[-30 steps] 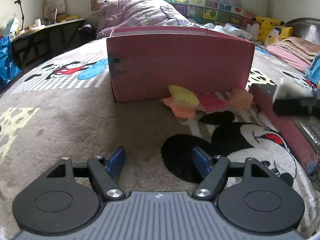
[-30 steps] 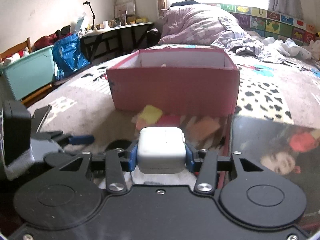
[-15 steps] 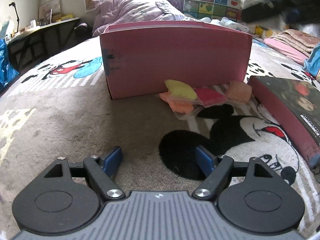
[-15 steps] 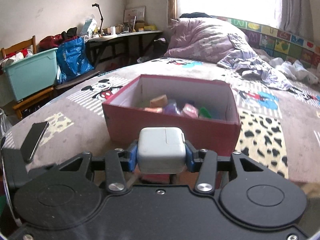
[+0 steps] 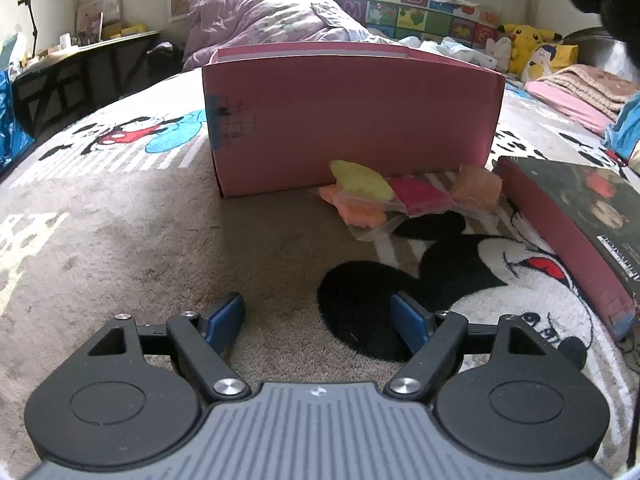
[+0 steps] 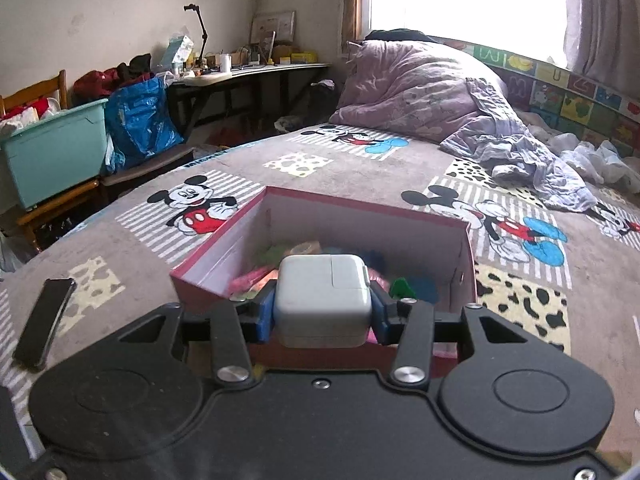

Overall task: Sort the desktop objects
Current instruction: 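Lower the white adapter into the pink box and open the right gripper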

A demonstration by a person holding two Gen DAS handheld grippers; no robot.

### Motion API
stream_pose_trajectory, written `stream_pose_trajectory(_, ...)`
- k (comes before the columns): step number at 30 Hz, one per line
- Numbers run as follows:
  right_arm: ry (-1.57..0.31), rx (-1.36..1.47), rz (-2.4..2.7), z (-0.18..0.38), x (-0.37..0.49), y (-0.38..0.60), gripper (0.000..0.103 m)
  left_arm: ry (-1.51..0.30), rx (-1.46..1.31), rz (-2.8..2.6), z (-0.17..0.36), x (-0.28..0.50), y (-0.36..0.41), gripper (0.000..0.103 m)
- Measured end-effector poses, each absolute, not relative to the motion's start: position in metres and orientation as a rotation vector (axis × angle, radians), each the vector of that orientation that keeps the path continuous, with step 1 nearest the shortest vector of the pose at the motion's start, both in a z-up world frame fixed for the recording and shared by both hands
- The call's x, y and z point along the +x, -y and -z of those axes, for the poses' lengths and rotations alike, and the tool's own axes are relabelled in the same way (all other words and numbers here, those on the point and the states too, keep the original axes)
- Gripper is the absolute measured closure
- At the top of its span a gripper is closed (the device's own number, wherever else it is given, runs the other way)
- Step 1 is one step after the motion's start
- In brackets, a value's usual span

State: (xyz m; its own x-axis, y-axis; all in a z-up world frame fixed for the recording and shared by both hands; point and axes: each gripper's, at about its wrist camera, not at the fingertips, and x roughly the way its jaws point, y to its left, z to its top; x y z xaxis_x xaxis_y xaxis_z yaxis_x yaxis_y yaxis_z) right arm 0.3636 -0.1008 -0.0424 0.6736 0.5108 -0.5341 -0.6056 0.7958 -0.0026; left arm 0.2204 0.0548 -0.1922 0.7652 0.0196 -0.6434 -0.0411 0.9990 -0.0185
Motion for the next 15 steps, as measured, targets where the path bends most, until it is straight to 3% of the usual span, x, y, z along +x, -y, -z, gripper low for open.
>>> stream_pose_trajectory(15,-0.635,-0.247,-0.583,0.049,0.432,0.08,0.058,-0.647,-0.075,-0.095,0.184,0.221,-0.071,0.023)
